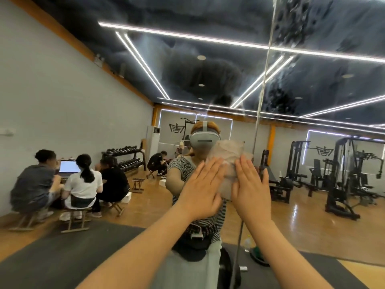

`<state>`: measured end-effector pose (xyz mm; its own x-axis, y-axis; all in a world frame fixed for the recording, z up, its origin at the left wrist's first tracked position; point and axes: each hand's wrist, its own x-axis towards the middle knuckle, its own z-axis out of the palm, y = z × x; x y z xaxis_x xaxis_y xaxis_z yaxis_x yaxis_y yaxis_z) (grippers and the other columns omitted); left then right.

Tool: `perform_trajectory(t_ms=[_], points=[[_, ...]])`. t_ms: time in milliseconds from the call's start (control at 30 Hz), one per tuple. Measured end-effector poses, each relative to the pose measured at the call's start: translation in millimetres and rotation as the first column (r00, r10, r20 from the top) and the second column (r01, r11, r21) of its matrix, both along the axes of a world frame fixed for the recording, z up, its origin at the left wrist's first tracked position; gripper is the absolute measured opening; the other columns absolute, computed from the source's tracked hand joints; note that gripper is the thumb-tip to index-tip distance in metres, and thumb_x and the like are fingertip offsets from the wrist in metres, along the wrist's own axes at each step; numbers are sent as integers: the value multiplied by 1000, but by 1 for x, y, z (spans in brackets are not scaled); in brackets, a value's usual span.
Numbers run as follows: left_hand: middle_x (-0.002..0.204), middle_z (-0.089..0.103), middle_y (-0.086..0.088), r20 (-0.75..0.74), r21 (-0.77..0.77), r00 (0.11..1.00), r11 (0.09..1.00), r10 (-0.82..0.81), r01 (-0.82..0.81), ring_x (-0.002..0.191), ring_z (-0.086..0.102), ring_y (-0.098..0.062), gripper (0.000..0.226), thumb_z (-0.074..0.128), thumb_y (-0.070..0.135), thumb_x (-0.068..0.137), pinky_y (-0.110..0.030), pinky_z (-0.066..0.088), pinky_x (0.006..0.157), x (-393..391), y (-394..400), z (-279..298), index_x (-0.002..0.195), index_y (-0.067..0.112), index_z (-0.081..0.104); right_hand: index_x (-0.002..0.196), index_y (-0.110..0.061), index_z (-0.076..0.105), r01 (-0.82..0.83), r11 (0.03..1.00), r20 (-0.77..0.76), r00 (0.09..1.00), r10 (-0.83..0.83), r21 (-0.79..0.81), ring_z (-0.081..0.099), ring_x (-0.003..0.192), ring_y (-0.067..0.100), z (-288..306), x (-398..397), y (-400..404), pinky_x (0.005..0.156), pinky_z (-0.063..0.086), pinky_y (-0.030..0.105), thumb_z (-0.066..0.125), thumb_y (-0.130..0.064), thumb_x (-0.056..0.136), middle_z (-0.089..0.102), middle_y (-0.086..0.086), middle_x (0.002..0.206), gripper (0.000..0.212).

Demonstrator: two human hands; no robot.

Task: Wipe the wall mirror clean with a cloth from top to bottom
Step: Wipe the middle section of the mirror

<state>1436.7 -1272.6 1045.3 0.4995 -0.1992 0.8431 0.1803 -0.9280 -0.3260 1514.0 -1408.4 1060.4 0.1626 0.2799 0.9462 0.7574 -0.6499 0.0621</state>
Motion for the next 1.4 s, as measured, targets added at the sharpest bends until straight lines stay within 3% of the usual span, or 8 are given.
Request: perform_trajectory(t_ms=[133, 267, 333, 533, 767, 1067, 1167, 1400], points=[[158, 23, -17, 6, 42, 995, 994, 103, -103, 148, 13, -27, 75, 41, 35, 83, -44, 15, 116, -47, 45, -32, 150, 6, 21, 130, -2, 59, 98, 995, -69, 993, -97, 5, 54, 126, 31, 5, -16, 10, 109, 24, 58, 28, -33, 88, 57, 17, 135, 60], [163, -6, -8, 68, 2, 970, 972, 234, -234, 150, -5, -22, 74, 38, 33, 83, -43, 5, 119, -100, 99, -45, 149, 5, 20, 142, 1, 43, 142, 990, -69, 987, -144, -24, 36, 139, 37, 0, -26, 28, 116, 1, 47, 27, -36, 91, 40, 24, 148, 66], [162, -12, -5, 62, 23, 956, 957, 288, -290, 150, -7, -21, 73, 38, 33, 82, -43, 1, 119, -124, 123, -46, 147, 4, 23, 147, 4, 33, 111, 993, -68, 991, -114, -48, 25, 144, 36, -2, -26, 42, 117, 2, 45, 23, -40, 94, 28, 24, 153, 69], [152, 29, -22, 29, 0, 907, 907, 421, -421, 150, -5, -23, 71, 36, 33, 83, -37, -7, 120, -172, 182, -13, 145, -1, 27, 151, 3, 16, 27, 999, -98, 995, -24, 32, 2, 145, 25, -4, -20, 62, 120, 9, 44, 17, -43, 99, 11, 22, 158, 70], [152, 29, -22, 64, 29, 931, 932, 358, -360, 149, -11, -17, 71, 35, 37, 88, -34, -6, 120, -167, 230, 15, 146, -4, 24, 152, -1, 13, 56, 973, -116, 993, -31, 223, 10, 148, 31, 4, -19, 85, 118, -12, 30, 21, -42, 99, 11, 19, 160, 68], [155, 23, -19, 204, 37, 963, 981, 179, -190, 150, -2, -19, 72, 33, 37, 89, -45, 5, 119, -146, 255, 2, 149, 1, 16, 150, -5, 9, 131, 883, -125, 989, -83, 450, 16, 146, 31, 6, -29, 128, 117, -15, 30, 21, -32, 97, 14, 14, 159, 61], [156, 21, -17, 207, 33, 961, 980, 185, -196, 150, -3, -18, 73, 34, 37, 88, -45, 4, 119, -145, 255, 2, 150, 4, 14, 151, -5, 14, 85, 915, -56, 996, -68, 394, 14, 145, 29, 6, -49, 156, 118, -4, 37, 25, -32, 98, 20, 17, 158, 61], [163, -6, -5, 184, 54, 966, 980, 179, -192, 150, -3, -20, 79, 33, 38, 89, -42, 0, 120, -145, 259, 0, 155, 12, -1, 152, -8, 17, 77, 966, -38, 997, -70, 245, 12, 146, 28, -2, -111, 233, 119, -6, 43, 25, -40, 97, 16, 14, 159, 64]])
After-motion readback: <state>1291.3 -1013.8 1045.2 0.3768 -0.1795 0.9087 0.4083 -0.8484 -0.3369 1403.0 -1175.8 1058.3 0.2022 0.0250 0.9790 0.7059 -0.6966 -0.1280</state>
